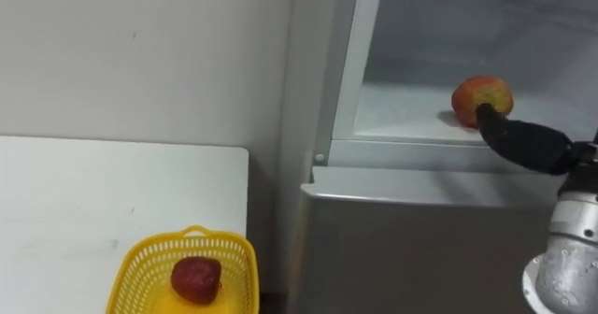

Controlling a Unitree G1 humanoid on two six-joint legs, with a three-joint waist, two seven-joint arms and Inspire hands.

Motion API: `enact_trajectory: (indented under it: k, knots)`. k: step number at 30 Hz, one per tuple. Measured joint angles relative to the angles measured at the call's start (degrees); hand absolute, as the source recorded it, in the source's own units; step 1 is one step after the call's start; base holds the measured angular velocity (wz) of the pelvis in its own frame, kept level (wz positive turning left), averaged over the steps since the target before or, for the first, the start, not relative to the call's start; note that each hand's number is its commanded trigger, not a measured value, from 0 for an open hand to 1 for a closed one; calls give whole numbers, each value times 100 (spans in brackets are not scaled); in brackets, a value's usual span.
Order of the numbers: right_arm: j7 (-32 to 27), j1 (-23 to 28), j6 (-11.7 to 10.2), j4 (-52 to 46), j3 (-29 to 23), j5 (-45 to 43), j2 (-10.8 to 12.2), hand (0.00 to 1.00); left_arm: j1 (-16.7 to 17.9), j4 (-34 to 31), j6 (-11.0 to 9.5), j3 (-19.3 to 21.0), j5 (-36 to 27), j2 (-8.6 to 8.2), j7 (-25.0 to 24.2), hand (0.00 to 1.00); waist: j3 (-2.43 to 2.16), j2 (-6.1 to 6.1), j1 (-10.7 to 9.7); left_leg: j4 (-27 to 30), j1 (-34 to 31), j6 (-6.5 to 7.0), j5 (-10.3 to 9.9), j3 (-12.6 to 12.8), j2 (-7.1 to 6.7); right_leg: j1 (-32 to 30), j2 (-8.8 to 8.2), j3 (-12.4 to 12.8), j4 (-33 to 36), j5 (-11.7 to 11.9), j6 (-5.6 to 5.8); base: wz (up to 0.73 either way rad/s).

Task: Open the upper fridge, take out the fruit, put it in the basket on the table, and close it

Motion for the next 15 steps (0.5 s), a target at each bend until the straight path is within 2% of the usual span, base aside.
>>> enact_trajectory:
  k: [3, 6, 9, 11, 13, 15]
  knots:
    - [38, -257, 120, 344, 6, 10, -283, 0, 6, 0, 0, 81, 3, 9, -20, 0, 3, -19, 30, 33, 5, -13, 10, -31, 10, -47, -2, -2, 81, -1, 0, 6]
    - [75, -367, 118, 565, 26, 136, -501, 0, 1, 4, 0, 89, 23, 35, -26, 0, 6, -83, 118, 72, -13, -18, 15, -56, 6, -43, -10, -55, 77, -1, -1, 2]
    - [97, -392, 143, 790, 28, 262, -541, 0, -6, 3, 6, 95, 43, 83, -38, 0, 19, -205, 132, 122, -30, -22, 19, -80, 3, -44, -21, -102, 75, -3, -4, 6]
    - [148, -395, 231, 794, 29, 266, -547, 0, -2, -3, 19, 97, 59, 87, -66, 0, -1, -252, 134, 147, -83, -22, 17, -87, -5, -59, -31, -127, 66, -8, -12, 2]
    - [192, -397, 241, 794, 29, 345, -577, 0, 14, -59, 66, 97, 63, 95, -144, 0, -8, -279, 121, 168, -110, -22, 16, -106, -13, -61, -40, -135, 66, -8, -13, 4]
    - [336, -425, 251, 794, 33, 480, -704, 0, 90, -186, 104, 112, 66, 96, -164, 0, -7, -276, 144, 160, -103, -21, 16, -108, -22, -54, -44, -133, 68, -8, -13, 0]
